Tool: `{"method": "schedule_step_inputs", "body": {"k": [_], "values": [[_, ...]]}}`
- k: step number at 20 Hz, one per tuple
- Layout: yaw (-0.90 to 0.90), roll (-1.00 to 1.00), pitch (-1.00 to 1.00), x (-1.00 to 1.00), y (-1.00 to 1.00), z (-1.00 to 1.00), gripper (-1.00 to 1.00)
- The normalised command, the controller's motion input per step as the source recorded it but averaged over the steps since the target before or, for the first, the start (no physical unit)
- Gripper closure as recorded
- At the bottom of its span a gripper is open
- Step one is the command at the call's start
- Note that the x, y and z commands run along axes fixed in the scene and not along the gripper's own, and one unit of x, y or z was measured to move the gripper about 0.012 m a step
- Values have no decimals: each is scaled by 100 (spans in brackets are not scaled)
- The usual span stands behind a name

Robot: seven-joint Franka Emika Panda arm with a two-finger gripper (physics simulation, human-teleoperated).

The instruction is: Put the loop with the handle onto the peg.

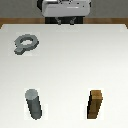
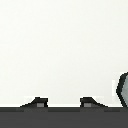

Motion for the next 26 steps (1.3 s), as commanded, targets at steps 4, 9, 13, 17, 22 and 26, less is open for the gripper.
{"method": "schedule_step_inputs", "body": {"k": [4,9,13,17,22,26], "values": [[0,0,0,0,0,0,-100],[0,0,0,0,-20,0,-100],[0,0,0,0,-75,0,-100],[0,0,0,0,-100,0,-100],[0,0,0,0,-100,0,-100],[-4,0,0,0,-75,0,-100]]}}
